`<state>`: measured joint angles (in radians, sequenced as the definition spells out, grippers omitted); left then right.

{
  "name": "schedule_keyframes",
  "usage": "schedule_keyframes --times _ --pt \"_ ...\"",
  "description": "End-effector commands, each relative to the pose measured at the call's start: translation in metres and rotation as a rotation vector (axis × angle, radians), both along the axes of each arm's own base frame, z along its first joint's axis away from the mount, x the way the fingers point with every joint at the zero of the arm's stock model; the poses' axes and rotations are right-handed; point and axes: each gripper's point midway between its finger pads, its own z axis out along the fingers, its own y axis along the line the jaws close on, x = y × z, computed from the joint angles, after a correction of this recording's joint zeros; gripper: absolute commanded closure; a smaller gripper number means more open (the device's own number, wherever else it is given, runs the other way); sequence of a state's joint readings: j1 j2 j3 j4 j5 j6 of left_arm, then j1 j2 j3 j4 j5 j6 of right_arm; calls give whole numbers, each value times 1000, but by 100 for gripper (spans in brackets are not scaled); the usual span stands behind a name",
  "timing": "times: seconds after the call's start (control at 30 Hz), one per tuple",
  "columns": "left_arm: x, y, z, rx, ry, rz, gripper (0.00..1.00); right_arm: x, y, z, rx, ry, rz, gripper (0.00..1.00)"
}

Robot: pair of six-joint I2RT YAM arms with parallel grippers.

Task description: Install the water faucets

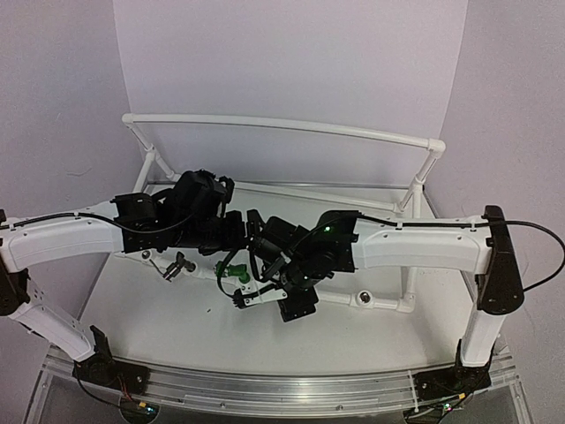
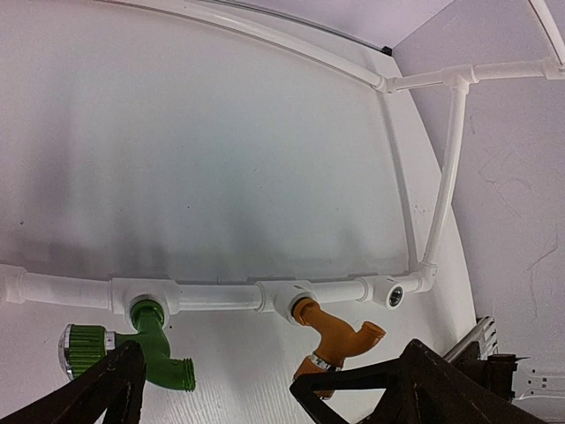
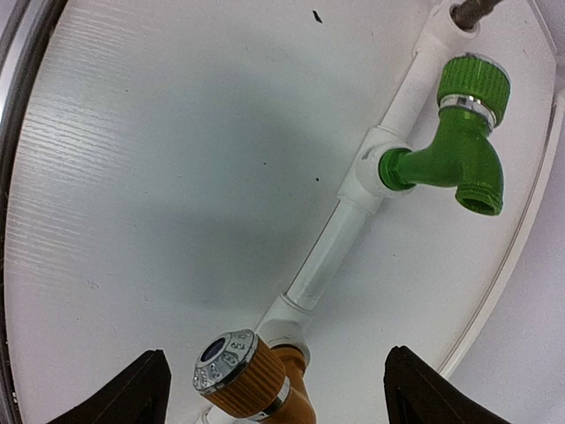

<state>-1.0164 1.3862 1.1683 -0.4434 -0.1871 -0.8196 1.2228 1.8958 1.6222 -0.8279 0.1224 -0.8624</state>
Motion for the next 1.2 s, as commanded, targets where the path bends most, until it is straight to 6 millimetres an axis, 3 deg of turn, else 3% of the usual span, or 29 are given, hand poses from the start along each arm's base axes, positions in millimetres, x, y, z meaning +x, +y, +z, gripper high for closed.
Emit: schedule_keyframes --times 0.0,0.2,0.33,0.6,0.77,1.17 --pt "7 -5 20 -38 -45 16 0 -11 -14 11 -25 23 40 9" --pt "8 -3 20 -30 -49 25 0 -24 -31 4 -121 -62 188 2" --pt "8 -2 22 -32 -51 30 0 -16 -29 -8 -151 -146 181 2" --pt "7 2 23 -39 -55 38 0 12 -7 -14 -131 -273 74 4" --pt "6 4 22 -41 -55 40 0 23 -5 -21 -160 -334 56 5" --pt "4 8 21 -48 -53 46 0 47 23 0 -92 -405 -18 6"
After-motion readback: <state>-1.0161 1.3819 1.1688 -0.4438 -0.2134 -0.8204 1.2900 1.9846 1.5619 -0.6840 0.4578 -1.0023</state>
